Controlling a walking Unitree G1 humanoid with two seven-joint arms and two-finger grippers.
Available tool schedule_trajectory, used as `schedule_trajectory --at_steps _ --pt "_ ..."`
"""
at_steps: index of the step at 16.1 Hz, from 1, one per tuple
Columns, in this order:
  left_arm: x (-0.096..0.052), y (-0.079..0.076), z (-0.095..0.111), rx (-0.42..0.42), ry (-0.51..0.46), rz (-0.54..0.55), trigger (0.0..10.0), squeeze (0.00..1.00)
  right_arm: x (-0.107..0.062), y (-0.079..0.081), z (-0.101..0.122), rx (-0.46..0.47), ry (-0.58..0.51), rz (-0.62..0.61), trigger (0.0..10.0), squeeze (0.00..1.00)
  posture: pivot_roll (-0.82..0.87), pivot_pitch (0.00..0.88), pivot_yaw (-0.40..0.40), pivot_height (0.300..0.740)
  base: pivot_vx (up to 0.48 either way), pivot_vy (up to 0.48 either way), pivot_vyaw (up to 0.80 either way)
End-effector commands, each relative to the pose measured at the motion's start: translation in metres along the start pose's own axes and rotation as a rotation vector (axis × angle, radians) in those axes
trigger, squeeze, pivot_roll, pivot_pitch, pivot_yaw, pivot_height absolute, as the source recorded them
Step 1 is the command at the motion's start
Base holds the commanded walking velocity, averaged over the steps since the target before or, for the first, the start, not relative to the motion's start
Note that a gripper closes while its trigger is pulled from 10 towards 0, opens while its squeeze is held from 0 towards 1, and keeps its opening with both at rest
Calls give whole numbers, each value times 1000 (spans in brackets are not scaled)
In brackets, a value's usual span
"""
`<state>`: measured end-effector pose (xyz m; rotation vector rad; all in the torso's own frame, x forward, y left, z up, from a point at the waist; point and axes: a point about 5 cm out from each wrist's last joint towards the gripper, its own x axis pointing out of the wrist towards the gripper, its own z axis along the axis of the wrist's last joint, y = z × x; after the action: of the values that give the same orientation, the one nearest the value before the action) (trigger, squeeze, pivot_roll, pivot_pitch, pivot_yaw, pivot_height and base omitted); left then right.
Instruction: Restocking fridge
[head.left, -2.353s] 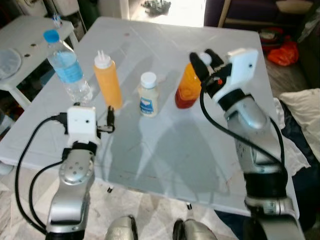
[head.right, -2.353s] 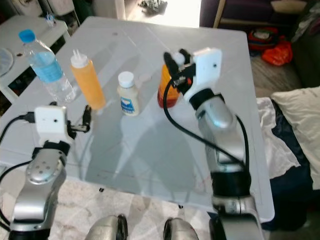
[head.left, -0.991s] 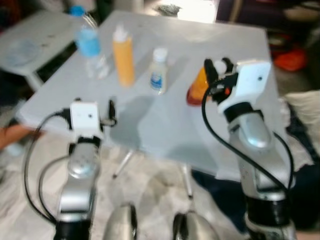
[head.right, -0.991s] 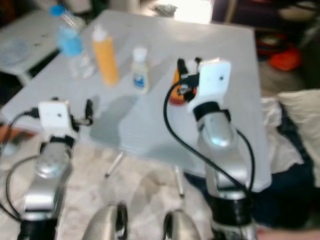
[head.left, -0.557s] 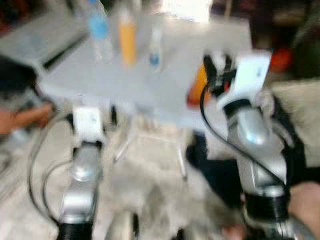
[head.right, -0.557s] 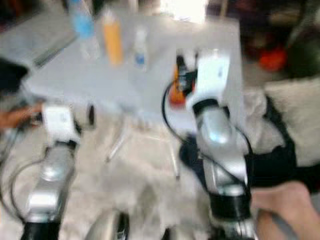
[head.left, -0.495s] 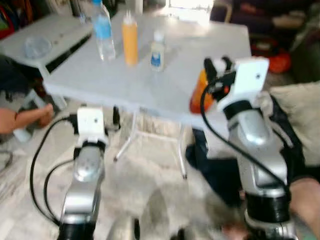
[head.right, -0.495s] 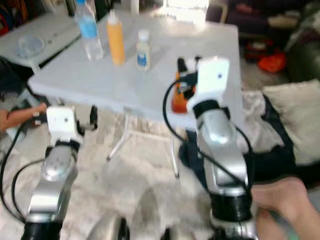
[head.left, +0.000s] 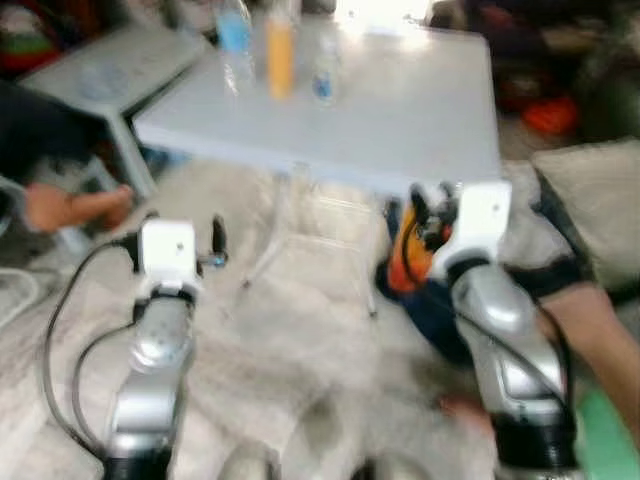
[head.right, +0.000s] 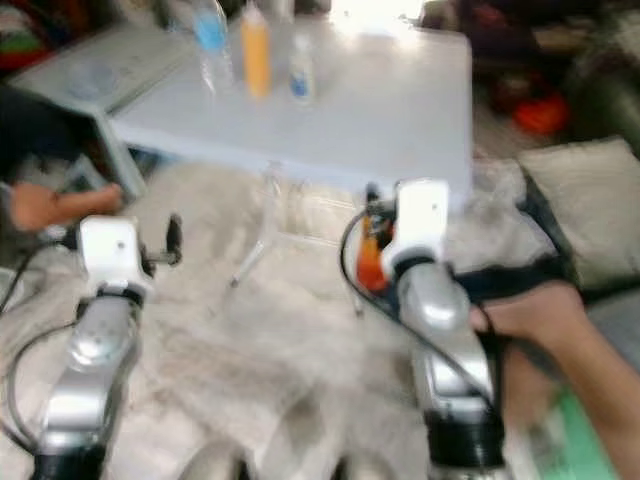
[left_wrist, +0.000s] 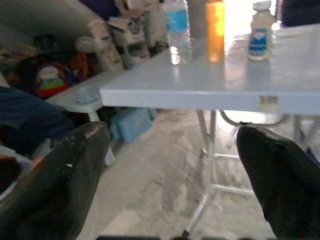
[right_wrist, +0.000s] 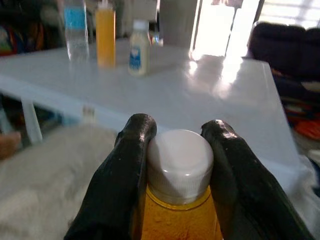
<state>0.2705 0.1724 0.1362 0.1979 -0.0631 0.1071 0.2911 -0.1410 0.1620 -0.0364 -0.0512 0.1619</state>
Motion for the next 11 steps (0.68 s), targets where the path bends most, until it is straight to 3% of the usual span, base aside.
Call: schedule_trajectory --at_steps 1,4,6,8,11 --pt "-1 2 -2 4 1 -4 10000 0 -2 15 12 51 -62 87 10000 0 16 31 -17 740 0 0 0" --pt "-2 -4 -6 -20 53 -21 10000 0 -4 22 9 47 -99 97 10000 0 25 29 -16 740 0 0 448" --pt "0 -11 6 39 -4 -42 10000 0 -3 24 13 63 -116 110 10000 0 30 35 -16 740 0 0 800" --pt "-2 -10 5 -10 0 -83 10000 0 -2 20 12 91 -113 109 10000 0 34 36 -17 740 0 0 800" --pt "-2 -4 4 -17 10 -38 10000 0 -2 19 10 124 -112 117 10000 0 39 34 -19 740 0 0 800"
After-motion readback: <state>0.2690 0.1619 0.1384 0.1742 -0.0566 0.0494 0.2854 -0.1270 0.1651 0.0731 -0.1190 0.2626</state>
